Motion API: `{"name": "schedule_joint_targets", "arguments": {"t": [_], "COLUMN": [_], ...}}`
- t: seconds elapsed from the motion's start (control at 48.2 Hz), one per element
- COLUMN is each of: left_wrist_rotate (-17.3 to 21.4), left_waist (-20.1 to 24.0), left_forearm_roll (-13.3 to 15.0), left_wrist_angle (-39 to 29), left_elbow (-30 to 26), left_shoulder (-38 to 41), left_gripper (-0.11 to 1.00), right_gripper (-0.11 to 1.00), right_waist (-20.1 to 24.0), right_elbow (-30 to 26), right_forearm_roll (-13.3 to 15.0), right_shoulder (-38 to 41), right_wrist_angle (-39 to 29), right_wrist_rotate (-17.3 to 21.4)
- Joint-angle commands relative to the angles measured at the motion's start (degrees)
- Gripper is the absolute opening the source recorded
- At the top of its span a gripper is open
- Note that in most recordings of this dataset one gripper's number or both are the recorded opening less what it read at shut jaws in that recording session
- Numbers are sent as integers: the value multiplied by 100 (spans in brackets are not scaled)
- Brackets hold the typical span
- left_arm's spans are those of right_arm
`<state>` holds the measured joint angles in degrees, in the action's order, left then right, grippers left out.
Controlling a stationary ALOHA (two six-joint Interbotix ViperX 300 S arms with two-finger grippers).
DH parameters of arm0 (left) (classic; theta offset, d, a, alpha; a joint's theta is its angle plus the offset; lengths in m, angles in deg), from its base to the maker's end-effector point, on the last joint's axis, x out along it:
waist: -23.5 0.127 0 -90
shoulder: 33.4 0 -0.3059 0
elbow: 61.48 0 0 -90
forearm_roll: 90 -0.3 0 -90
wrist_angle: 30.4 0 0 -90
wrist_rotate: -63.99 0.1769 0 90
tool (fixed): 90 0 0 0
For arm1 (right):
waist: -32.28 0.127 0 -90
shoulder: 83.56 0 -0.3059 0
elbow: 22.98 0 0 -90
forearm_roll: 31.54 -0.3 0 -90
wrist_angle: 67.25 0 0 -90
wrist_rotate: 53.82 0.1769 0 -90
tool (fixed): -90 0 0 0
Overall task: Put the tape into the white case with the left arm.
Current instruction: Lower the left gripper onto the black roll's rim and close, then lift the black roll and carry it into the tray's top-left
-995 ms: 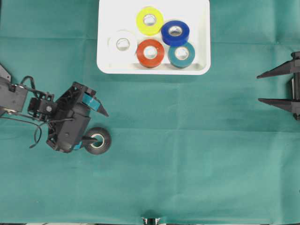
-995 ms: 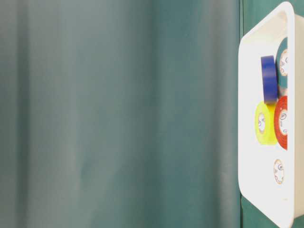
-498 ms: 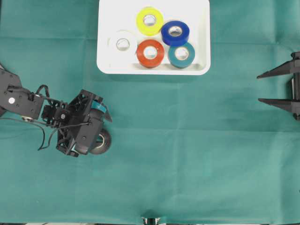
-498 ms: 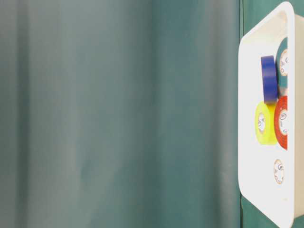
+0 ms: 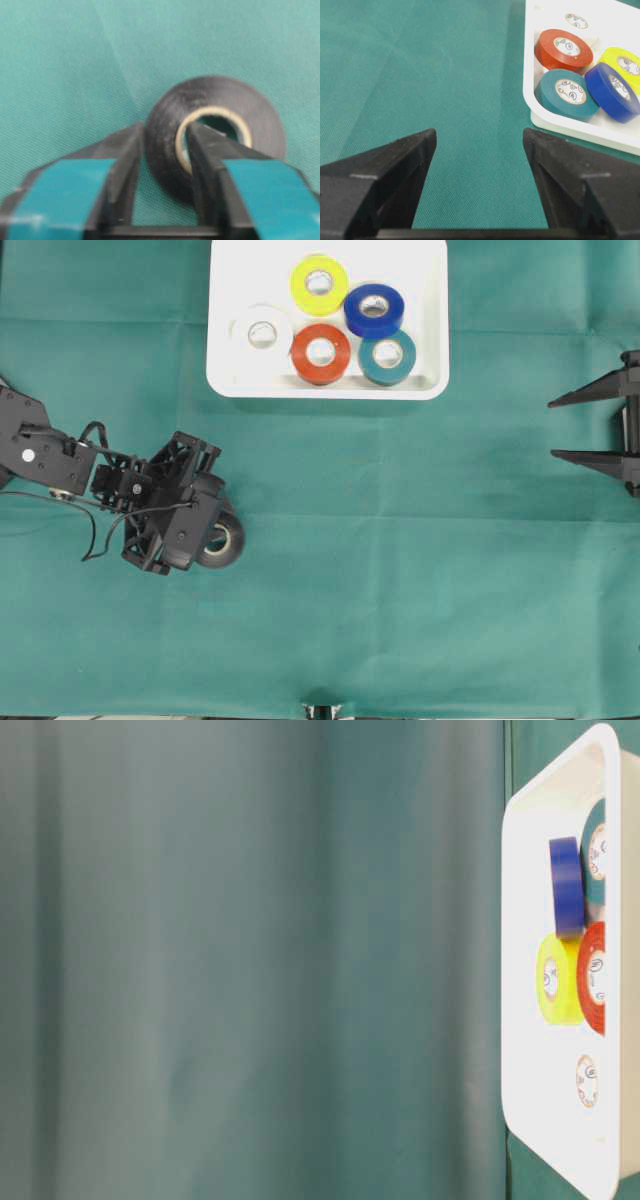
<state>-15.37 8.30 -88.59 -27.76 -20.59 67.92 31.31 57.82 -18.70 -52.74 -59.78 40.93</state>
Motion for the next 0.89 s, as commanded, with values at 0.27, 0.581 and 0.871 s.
{"name": "schedule_joint_targets", "arguments": {"t": [0.27, 0.581, 0.871], "left_wrist_rotate": [18, 9, 18], "left_waist": [-9, -35, -9], "left_forearm_roll": [18, 18, 18], "left_wrist_angle": [18, -97, -527], "left_elbow": [-114, -255, -369], "left_shoulder": [-70, -554, -1055], "left_gripper": [22, 22, 22], "right_gripper": [97, 97, 97], "right_waist": [0, 0, -9], "right_elbow": [-53, -44, -44], "right_forearm_roll": [9, 9, 9], "right_shoulder": [35, 35, 35], "right_wrist_angle": [26, 26, 26], "right_wrist_rotate": [0, 0, 0]}}
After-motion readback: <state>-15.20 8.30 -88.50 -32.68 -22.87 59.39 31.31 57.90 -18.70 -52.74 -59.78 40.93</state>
